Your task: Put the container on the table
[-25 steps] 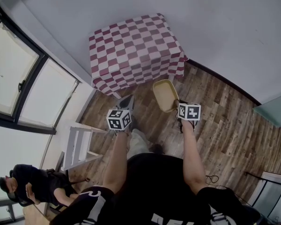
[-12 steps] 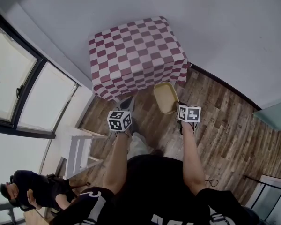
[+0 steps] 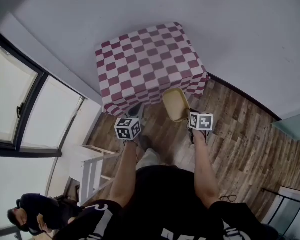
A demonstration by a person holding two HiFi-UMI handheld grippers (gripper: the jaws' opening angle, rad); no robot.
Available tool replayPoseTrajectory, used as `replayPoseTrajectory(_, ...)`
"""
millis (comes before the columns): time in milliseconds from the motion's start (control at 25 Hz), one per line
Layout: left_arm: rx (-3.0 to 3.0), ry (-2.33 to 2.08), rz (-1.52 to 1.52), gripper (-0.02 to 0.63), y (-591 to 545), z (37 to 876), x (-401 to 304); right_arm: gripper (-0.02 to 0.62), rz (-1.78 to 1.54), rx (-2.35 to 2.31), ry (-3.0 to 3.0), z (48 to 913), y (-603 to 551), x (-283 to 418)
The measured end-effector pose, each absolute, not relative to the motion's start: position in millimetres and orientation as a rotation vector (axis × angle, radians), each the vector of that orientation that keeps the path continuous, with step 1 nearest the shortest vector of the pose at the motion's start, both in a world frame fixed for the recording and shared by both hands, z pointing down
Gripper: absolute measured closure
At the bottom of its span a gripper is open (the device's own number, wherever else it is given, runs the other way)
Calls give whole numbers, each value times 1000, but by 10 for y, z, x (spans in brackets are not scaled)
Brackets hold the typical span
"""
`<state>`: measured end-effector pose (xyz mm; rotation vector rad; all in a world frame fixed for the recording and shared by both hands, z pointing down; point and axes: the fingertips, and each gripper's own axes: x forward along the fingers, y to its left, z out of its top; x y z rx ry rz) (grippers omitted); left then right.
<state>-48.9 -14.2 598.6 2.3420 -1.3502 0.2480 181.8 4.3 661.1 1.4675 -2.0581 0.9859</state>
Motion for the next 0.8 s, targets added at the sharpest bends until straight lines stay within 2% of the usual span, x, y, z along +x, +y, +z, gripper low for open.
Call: replayPoseTrajectory(800,2288,-1362,231,580,-971,6147,-1543,561,987,1387,-2040,6741,-837,678)
